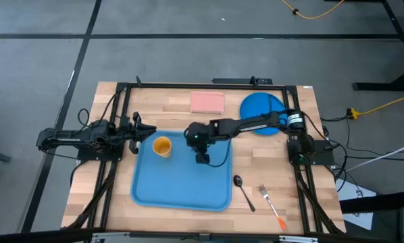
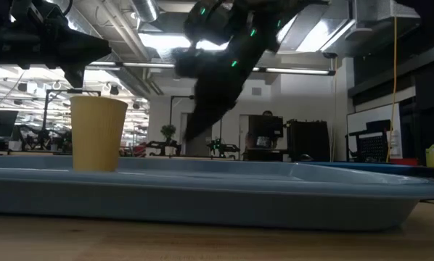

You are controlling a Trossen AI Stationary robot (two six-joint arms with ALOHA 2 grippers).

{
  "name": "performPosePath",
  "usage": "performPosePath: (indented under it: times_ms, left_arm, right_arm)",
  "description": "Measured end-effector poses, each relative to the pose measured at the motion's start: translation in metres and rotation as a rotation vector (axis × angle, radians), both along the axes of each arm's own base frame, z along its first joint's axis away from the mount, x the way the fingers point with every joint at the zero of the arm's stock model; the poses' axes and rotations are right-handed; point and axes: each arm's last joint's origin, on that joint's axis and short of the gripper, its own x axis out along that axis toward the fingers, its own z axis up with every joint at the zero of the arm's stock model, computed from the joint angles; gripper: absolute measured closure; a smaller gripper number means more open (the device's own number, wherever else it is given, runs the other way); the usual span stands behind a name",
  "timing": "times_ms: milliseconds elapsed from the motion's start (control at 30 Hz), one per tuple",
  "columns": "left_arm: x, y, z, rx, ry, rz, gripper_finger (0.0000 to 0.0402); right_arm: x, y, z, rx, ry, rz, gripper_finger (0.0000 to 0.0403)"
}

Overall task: Pick and place plate/cup/fork/spoon on tray
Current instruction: Put the blue plate on the blue tray

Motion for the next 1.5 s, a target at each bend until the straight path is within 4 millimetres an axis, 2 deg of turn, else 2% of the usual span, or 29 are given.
performPosePath:
  times_ms: [100, 167, 333, 467, 533, 633, 700, 800, 933, 1267, 1500]
  left_arm:
    - [0.000, 0.000, 0.000, 0.000, 0.000, 0.000, 0.0347]
    - [0.000, 0.000, 0.000, 0.000, 0.001, 0.000, 0.0347]
    - [0.000, 0.000, 0.000, 0.000, 0.000, 0.000, 0.0347]
    - [0.000, 0.000, 0.000, 0.000, 0.000, 0.000, 0.0347]
    - [0.000, 0.000, 0.000, 0.000, 0.001, 0.000, 0.0347]
    - [0.000, 0.000, 0.000, 0.000, 0.000, 0.000, 0.0347]
    - [0.000, 0.000, 0.000, 0.000, 0.000, 0.000, 0.0347]
    - [0.000, 0.000, 0.000, 0.000, 0.001, 0.000, 0.0347]
    - [0.000, 0.000, 0.000, 0.000, 0.000, 0.000, 0.0347]
    - [0.000, 0.000, 0.000, 0.000, 0.001, 0.000, 0.0347]
    - [0.000, 0.000, 0.000, 0.000, 0.001, 0.000, 0.0347]
  right_arm:
    - [-0.021, -0.001, 0.026, -0.055, 0.062, -0.051, 0.0316]
    - [-0.042, -0.001, 0.035, -0.097, 0.128, -0.078, 0.0316]
    - [-0.116, 0.000, 0.041, -0.118, 0.240, -0.160, 0.0316]
    - [-0.182, 0.002, 0.033, -0.055, 0.203, -0.293, 0.0316]
    - [-0.210, 0.002, 0.025, -0.076, 0.154, -0.337, 0.0316]
    - [-0.243, -0.004, 0.011, -0.197, 0.068, -0.458, 0.0316]
    - [-0.257, -0.009, 0.002, -0.261, 0.012, -0.565, 0.0316]
    - [-0.271, -0.014, -0.014, -0.269, 0.006, -0.636, 0.0316]
    - [-0.277, -0.018, -0.025, -0.291, 0.041, -0.680, 0.0316]
    - [-0.278, -0.021, -0.028, -0.351, 0.099, -0.563, 0.0316]
    - [-0.269, -0.020, -0.035, -0.264, 0.084, -0.608, 0.0315]
